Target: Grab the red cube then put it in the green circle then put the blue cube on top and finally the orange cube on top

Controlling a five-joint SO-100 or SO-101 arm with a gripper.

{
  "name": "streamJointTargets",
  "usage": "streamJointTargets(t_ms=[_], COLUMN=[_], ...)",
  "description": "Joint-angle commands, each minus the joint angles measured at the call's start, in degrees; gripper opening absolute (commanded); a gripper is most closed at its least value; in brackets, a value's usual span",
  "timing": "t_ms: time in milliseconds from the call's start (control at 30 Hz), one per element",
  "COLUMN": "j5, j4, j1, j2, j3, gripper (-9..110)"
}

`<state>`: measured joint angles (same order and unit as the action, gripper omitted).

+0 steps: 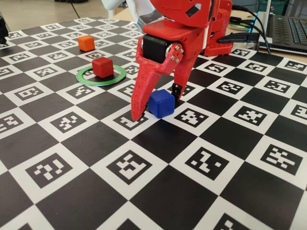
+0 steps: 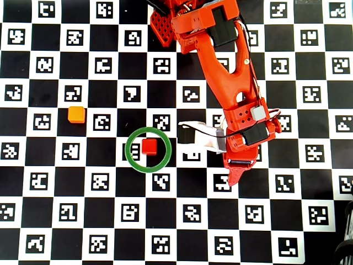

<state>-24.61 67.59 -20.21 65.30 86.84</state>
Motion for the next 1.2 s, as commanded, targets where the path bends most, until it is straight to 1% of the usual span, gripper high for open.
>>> streamJointTargets(t_ms=[0, 267, 600, 800, 1033, 1167], j5=[-2.7, -10.6, -16.9, -17.1, -16.3, -16.0], j4=[0.2, -0.3, -0.8, -1.1, -1.9, -2.3], j1=[-0.4, -0.2, -0.9, -0.8, -1.1, -1.1], j2=[1.8, 1.6, 1.0, 0.5, 0.4, 0.4], j3=[-4.0, -5.9, -6.9, -6.9, -6.5, -6.5], gripper=[49, 49, 50, 49, 41, 34])
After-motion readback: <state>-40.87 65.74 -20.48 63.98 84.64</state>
